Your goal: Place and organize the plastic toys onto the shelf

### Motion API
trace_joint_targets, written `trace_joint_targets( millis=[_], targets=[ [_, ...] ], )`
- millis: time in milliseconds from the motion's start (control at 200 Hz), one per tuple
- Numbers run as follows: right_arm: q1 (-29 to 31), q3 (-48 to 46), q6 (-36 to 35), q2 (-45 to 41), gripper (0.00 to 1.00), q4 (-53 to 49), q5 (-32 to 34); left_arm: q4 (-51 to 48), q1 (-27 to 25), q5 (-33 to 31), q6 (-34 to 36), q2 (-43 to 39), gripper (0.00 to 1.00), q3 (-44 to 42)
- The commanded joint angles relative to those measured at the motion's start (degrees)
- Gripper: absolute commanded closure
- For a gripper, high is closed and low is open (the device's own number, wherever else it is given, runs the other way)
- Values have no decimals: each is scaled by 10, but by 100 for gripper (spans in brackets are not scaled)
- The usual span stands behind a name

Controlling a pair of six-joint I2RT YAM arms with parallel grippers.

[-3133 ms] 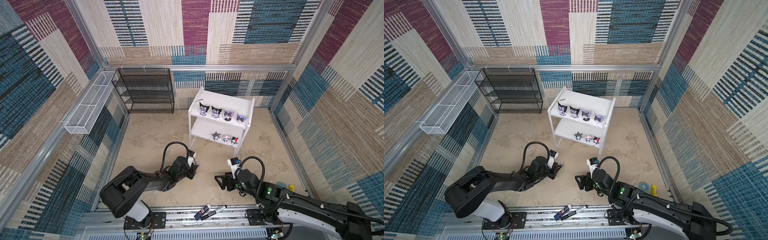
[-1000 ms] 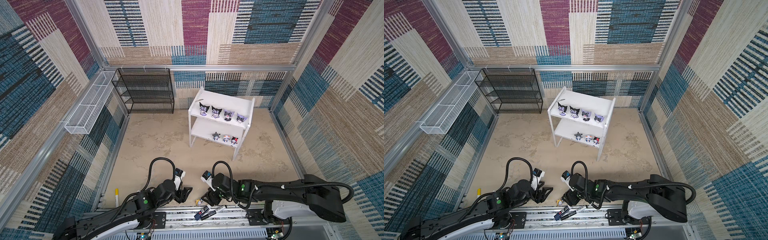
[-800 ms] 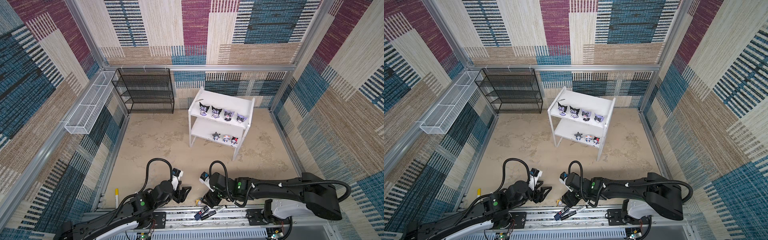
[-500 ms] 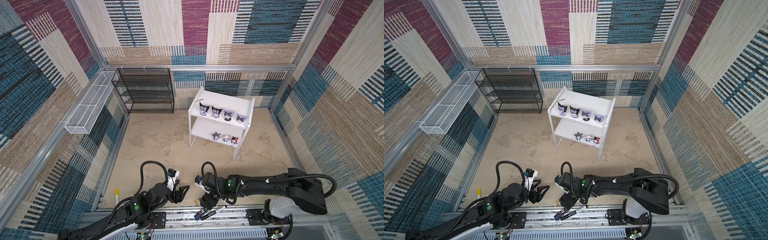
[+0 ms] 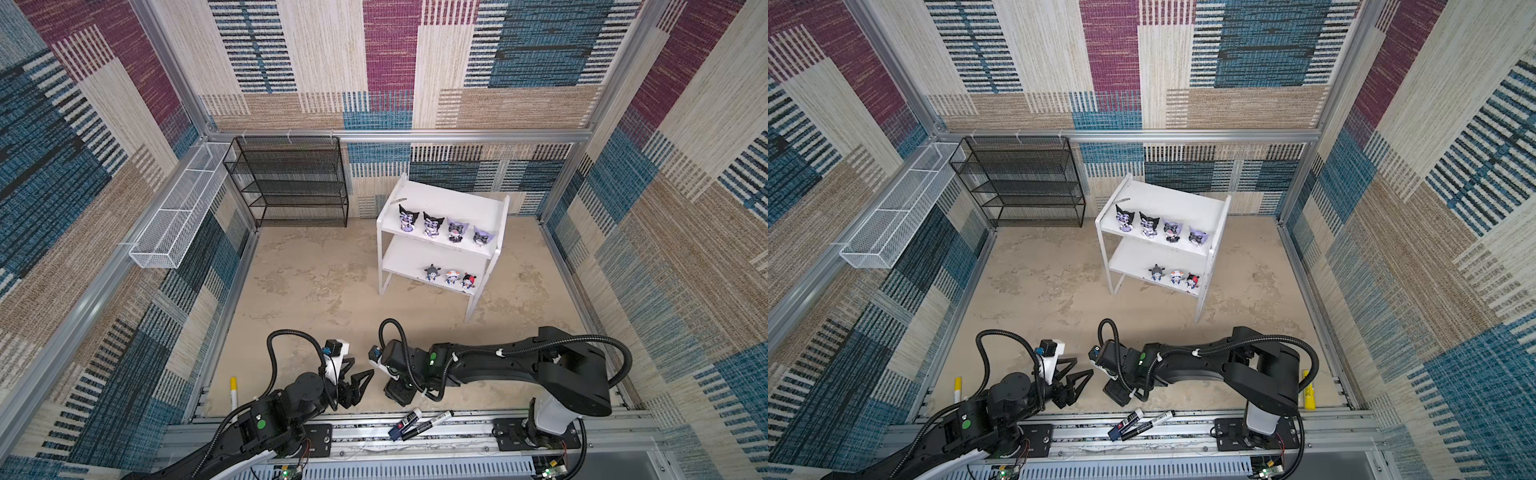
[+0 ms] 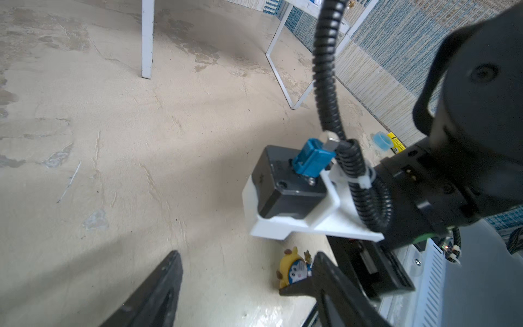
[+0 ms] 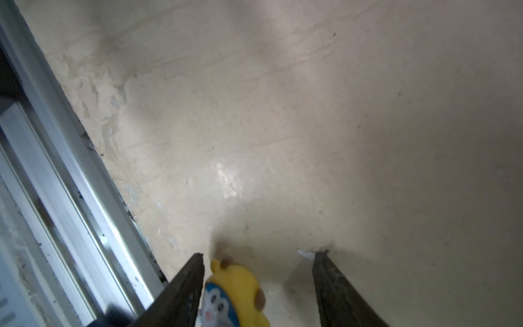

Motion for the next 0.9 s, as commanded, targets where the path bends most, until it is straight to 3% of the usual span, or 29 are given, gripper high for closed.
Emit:
trace_joint_targets(
  millis=[0, 190, 386, 486, 741, 892],
  targets=[
    [0, 8, -7, 21, 47, -10, -13, -22, 0, -11, -7, -1, 29, 1],
    [-4, 10, -4, 25, 53, 2, -22, -22, 0, -11, -6, 0, 28, 4],
    [-14, -15, 26, -25, 32, 3, -11, -22, 0, -10, -12, 3, 27, 4],
    [-25, -44, 55, -84, 26, 10, -2, -10, 0, 2, -33, 22, 28, -1],
    [-56, -142, 134, -199, 18, -5, 34, 103, -7, 64, -75, 222, 29, 25],
    [-56, -180, 173, -237, 16, -9, 51, 156, -51, 60, -105, 367, 31, 73]
  ],
)
